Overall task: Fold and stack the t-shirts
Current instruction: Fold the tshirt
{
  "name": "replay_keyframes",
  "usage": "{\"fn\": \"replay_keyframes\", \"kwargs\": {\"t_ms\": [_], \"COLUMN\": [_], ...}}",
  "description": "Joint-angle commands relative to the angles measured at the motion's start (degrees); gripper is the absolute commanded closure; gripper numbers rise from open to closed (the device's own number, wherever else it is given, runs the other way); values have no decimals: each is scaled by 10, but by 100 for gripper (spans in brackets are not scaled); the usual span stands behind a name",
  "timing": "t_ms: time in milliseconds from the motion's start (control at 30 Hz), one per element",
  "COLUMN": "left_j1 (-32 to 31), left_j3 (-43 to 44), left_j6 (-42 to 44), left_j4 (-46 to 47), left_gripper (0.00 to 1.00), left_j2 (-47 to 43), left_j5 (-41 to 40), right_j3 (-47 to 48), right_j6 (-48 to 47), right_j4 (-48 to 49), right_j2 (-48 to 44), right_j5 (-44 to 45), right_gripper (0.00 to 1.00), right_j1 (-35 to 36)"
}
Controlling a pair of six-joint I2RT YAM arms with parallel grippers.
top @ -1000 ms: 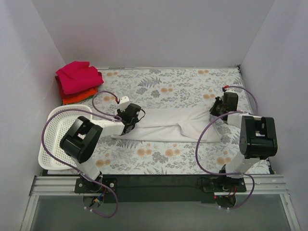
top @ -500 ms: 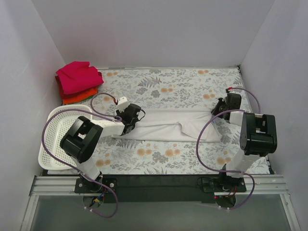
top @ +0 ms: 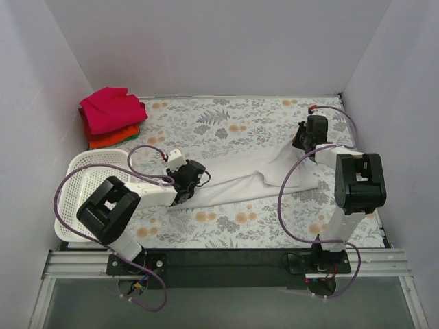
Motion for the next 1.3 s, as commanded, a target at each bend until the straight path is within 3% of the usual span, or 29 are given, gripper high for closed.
{"fn": "replay_keyframes", "kwargs": {"t_ms": [0, 100, 167, 400, 533, 800, 1000, 1267], "left_j1": [-40, -72, -96, -116, -117, -117, -123, -193], "left_j3": [-35, -21, -10, 30, 37, 38, -1, -28], "left_j6": [-49, -65, -71, -52, -15, -19, -45, -98], "left_j4": [-150, -191, -213, -253, -233, -217, -209, -209], "left_gripper": [60, 60, 59, 58, 58, 57, 58, 58], "left_j2": [-4, -41, -64, -137, -148, -91, -100, -84], "left_j5": [33, 26, 19, -9, -33, -32, -7, 19], "right_j3": [27, 13, -17, -148, -198, -209, -187, -118], "right_j6": [-11, -17, -25, -33, -14, 0, 2, 7], "right_j4": [18, 18, 18, 17, 8, -2, -4, -4], "right_j2": [-8, -41, -69, -240, -282, -230, -171, -50], "right_j5": [50, 53, 66, 111, 95, 57, 53, 52], "right_gripper": [86, 66, 59, 52, 50, 50, 50, 50], "right_j1": [28, 40, 51, 106, 114, 115, 115, 123]}}
